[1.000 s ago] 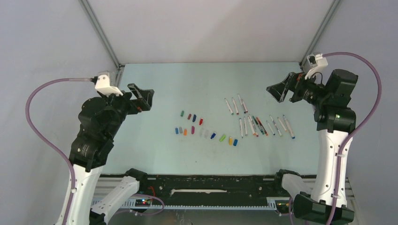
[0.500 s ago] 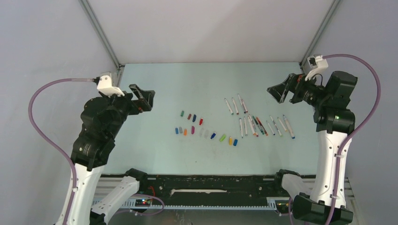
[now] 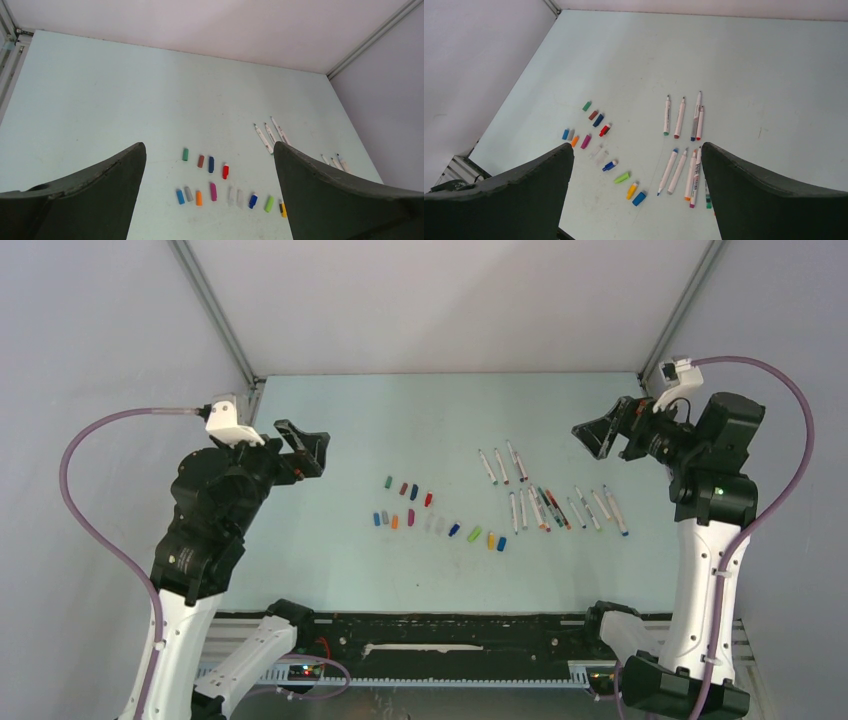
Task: Open the pen caps
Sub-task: Reset both arms
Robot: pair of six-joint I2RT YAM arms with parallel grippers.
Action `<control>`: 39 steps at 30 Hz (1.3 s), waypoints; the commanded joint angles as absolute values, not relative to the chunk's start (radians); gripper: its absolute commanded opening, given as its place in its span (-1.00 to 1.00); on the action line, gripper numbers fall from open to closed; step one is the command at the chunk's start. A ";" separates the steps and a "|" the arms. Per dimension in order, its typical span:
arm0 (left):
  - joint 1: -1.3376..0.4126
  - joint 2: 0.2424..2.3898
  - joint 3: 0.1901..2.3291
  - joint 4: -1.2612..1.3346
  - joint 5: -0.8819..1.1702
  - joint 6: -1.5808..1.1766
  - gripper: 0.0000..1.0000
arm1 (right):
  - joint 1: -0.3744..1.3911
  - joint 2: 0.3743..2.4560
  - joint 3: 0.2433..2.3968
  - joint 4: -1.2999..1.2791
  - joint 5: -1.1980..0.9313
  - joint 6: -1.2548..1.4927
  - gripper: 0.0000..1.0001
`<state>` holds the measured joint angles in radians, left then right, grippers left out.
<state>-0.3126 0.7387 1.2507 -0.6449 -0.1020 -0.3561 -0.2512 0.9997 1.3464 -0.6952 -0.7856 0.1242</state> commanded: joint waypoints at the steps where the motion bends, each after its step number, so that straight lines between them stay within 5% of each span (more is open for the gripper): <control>1: -0.304 0.732 1.227 -0.607 -0.104 -0.328 0.99 | -0.258 0.980 1.344 -0.653 -0.785 0.134 0.99; 39: -0.295 0.735 1.221 -0.595 -0.099 -0.321 0.99 | -0.291 0.982 1.339 -0.645 -0.805 0.150 0.99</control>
<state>-0.3042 0.7383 1.2388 -0.6369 -0.1020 -0.3466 -0.2859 0.9962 1.3373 -0.6777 -0.7902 0.1326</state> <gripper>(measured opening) 0.996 0.994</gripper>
